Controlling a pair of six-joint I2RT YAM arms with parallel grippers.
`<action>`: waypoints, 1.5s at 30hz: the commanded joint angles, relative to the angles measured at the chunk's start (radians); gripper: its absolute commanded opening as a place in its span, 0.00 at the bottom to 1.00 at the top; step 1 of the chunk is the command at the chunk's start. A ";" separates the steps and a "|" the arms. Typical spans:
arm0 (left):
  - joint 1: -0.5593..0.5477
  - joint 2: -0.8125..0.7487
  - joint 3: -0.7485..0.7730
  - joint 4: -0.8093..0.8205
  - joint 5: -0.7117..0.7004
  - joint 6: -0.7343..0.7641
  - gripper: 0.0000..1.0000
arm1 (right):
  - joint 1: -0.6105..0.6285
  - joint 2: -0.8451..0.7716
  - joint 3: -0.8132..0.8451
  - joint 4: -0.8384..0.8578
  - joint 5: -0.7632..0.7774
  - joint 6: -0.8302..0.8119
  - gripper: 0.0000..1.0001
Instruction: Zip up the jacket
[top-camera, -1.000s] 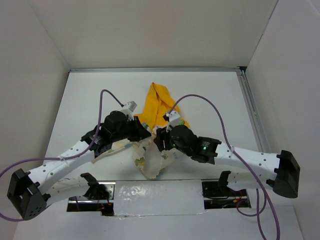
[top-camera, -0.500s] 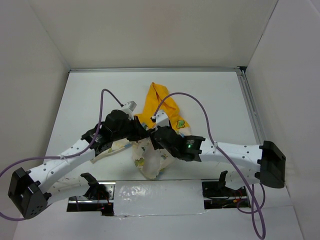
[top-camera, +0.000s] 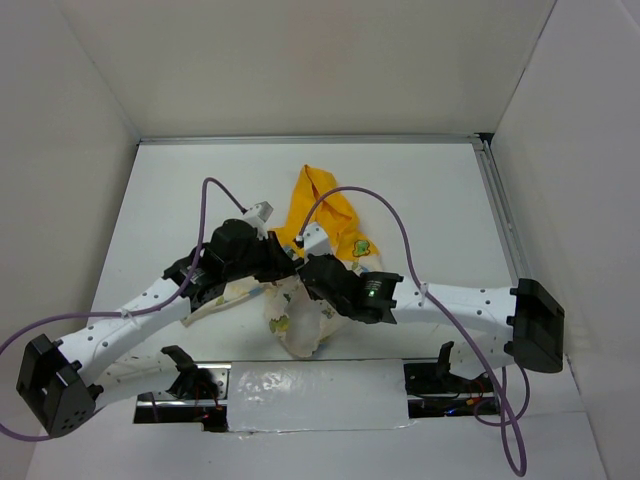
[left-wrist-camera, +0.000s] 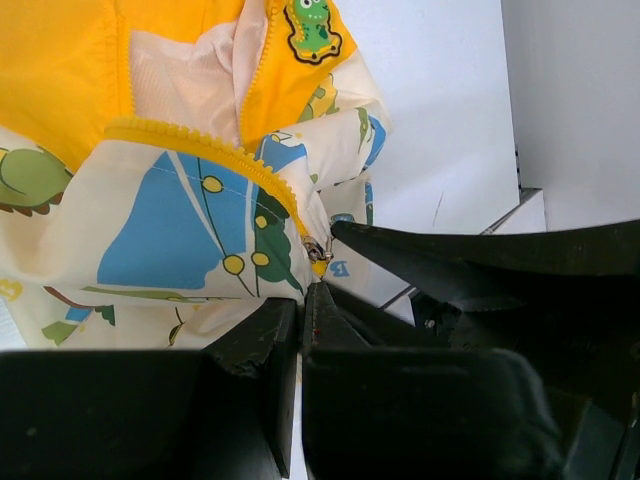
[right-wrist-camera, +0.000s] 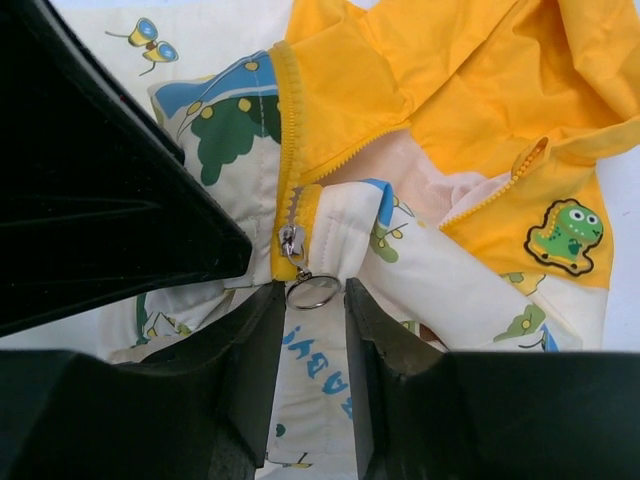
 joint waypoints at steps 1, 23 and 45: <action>0.001 0.003 0.037 0.029 0.004 0.014 0.00 | 0.007 0.001 0.050 0.007 0.058 -0.007 0.37; 0.001 0.048 0.022 0.078 0.062 0.199 0.00 | 0.009 -0.019 0.067 -0.025 0.042 -0.109 0.00; -0.004 -0.006 -0.017 -0.041 0.048 0.153 0.32 | -0.042 -0.091 0.044 0.038 -0.015 -0.053 0.00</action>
